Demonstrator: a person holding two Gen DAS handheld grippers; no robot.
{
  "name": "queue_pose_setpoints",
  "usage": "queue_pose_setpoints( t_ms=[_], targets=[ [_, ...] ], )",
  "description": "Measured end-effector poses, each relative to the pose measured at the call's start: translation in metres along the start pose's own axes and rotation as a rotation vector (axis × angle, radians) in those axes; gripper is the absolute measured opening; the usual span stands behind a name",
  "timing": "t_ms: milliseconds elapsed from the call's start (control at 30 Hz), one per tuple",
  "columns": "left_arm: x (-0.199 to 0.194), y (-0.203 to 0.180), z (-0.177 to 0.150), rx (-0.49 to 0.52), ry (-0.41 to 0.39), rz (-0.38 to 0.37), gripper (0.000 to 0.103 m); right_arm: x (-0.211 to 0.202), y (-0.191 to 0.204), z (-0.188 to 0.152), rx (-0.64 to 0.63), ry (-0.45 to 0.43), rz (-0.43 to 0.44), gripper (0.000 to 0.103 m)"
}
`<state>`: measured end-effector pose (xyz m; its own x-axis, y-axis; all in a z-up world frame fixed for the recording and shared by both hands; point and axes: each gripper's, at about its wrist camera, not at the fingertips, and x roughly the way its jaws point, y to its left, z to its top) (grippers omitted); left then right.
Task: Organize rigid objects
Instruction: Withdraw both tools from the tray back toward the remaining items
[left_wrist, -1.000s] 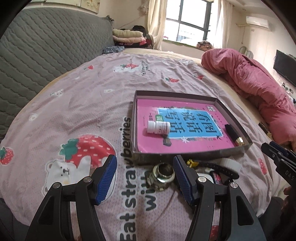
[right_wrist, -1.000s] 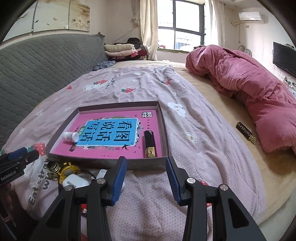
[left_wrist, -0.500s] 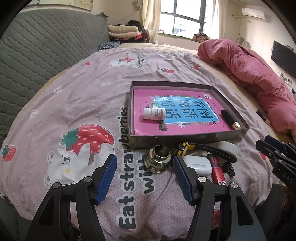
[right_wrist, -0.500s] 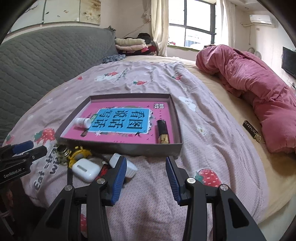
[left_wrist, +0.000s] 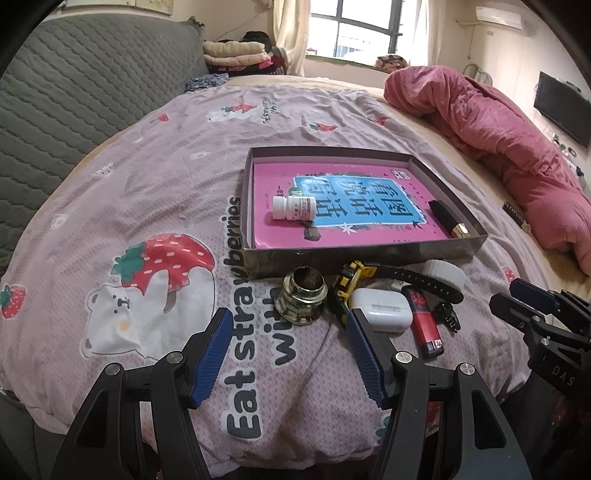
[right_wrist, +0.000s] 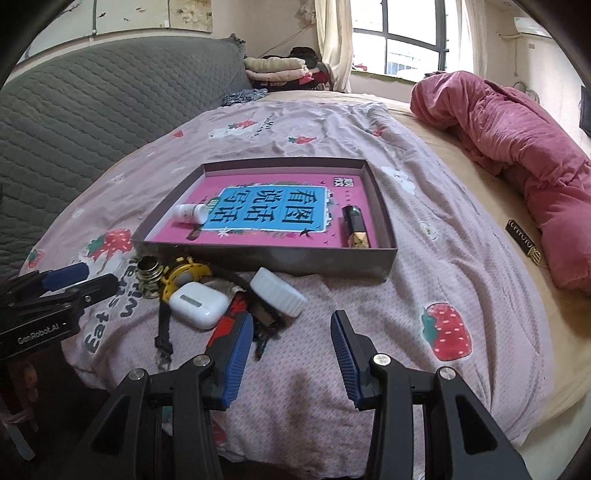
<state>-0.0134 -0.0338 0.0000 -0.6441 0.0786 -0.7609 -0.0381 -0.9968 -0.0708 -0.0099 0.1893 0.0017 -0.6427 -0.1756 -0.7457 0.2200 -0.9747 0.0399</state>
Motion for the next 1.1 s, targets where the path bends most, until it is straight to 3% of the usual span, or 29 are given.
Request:
queue_pose_setpoints(
  t_ms=[733, 1100],
  targets=[
    [0.013, -0.002, -0.008, 0.005, 0.055, -0.006, 0.065, 0.015, 0.008, -0.013, -0.010, 0.071, 0.034, 0.044],
    [0.027, -0.003, -0.008, 0.008, 0.071, -0.012, 0.065, 0.034, 0.002, -0.014, 0.068, 0.094, 0.056, 0.044]
  ],
)
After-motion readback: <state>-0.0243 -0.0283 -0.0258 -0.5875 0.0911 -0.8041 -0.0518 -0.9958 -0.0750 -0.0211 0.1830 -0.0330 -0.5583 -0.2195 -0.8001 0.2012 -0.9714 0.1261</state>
